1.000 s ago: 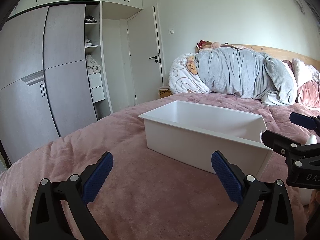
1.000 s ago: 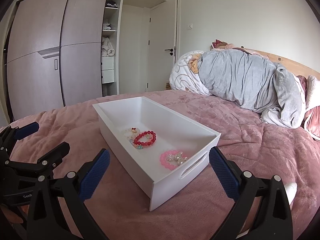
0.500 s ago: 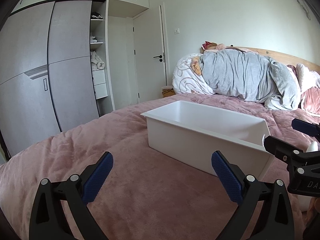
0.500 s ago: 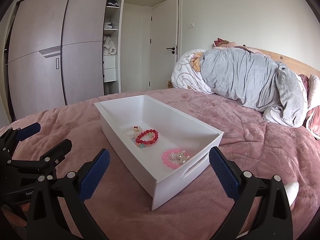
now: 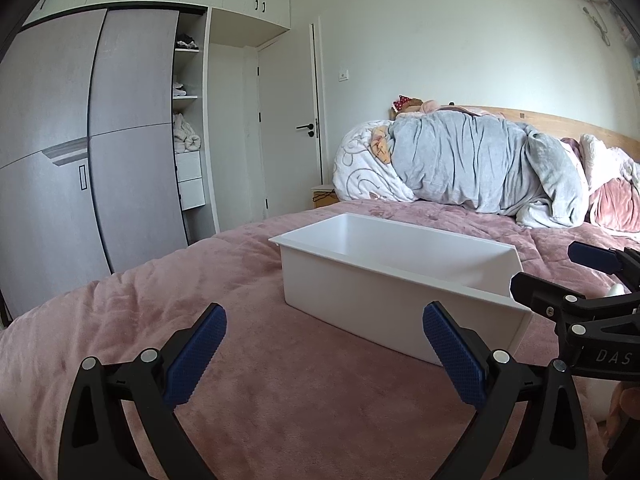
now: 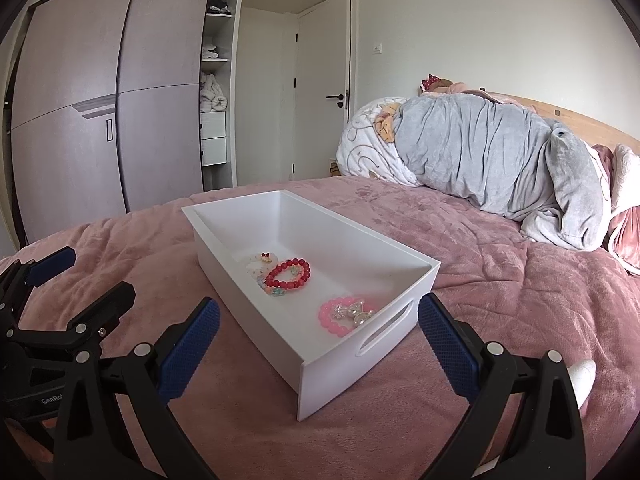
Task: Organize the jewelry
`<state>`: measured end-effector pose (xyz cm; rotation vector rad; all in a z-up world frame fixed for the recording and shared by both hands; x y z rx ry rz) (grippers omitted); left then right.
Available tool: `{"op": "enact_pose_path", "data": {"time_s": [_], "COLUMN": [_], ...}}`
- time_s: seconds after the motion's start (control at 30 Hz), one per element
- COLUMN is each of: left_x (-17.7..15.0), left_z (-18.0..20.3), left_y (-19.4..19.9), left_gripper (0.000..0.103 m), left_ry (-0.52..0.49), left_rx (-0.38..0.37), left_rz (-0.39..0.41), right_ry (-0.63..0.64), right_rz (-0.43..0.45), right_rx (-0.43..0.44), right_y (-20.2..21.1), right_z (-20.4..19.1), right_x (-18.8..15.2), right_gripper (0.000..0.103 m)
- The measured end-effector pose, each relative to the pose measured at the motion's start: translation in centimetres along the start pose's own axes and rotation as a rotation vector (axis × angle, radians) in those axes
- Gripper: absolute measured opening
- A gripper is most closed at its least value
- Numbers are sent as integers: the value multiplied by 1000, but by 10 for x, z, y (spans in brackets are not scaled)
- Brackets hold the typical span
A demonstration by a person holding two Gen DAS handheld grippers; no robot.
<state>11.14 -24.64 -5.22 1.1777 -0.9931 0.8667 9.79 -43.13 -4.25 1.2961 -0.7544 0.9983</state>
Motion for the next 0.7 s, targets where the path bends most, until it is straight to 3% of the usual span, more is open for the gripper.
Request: {"op": "enact_pose_path", "data": {"time_s": [0.7], "left_x": [6], "left_z": [-19], "left_y": [-3], "left_gripper": [99], "left_ry": [64], "left_rx": [48], "left_rz": [-20], "right_ry": [1], "right_rz": [-11], "right_rx": [-11], "right_y": [-2], "right_z": [4], "right_x": [-5], "right_gripper": [98]}}
Point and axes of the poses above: each gripper's, at about its wrist camera, not at the fingertips, and y roughly against the way its jaws point, z to its right, x to its top, the point moved 5 cm from there along -y, roughly the way its jaws point, and after that the axes turned 10 degrees about y, right-handed, at the moved point
